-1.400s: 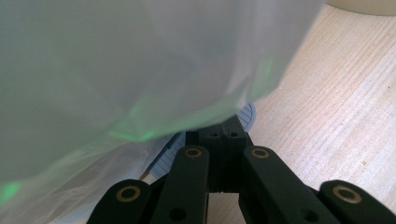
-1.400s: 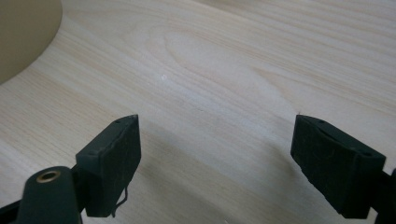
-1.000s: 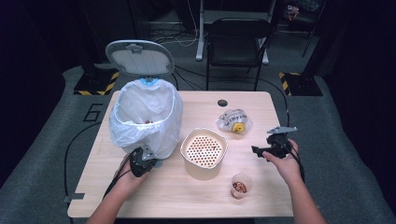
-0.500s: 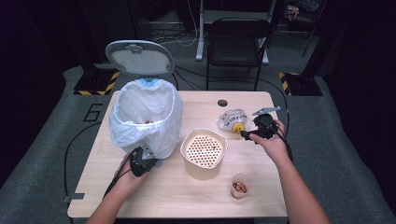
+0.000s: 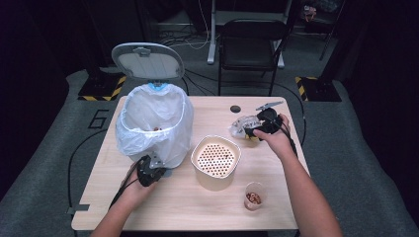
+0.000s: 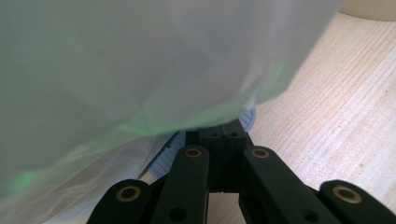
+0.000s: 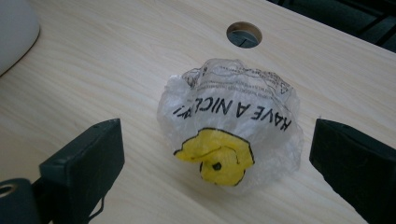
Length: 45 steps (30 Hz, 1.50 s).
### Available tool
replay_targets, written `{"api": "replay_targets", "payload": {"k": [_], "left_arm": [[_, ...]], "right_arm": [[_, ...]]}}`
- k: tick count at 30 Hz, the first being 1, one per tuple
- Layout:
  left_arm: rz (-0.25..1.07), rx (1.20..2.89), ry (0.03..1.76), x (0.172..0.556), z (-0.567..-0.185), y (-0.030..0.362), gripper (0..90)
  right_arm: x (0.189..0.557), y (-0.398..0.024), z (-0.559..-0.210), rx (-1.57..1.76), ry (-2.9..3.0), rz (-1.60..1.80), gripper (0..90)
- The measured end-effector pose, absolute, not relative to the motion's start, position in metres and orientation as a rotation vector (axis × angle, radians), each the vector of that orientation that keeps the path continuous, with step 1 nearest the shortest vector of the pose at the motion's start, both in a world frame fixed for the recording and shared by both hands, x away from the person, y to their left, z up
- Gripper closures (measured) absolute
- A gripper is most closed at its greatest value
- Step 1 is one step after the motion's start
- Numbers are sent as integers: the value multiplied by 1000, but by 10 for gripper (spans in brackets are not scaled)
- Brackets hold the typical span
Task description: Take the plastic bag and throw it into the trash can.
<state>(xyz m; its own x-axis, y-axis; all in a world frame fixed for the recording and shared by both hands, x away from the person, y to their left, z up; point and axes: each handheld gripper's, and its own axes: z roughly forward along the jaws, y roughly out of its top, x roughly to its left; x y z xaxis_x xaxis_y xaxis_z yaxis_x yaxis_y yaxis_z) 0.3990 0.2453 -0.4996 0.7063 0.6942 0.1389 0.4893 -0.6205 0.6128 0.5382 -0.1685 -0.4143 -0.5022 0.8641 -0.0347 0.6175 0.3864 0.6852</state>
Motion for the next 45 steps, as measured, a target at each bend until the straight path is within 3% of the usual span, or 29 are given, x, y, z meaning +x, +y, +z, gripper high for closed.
{"api": "replay_targets", "payload": {"k": [15, 35, 45], "left_arm": [[496, 2362, 910, 399, -500, 245, 900], [511, 2358, 902, 399, -500, 245, 900], [505, 2350, 901, 399, -501, 246, 900]], "right_arm": [[584, -155, -436, 1521, 2186, 826, 0], [598, -147, -474, 1597, 2141, 790, 2], [603, -153, -492, 1677, 2153, 717, 85]]}}
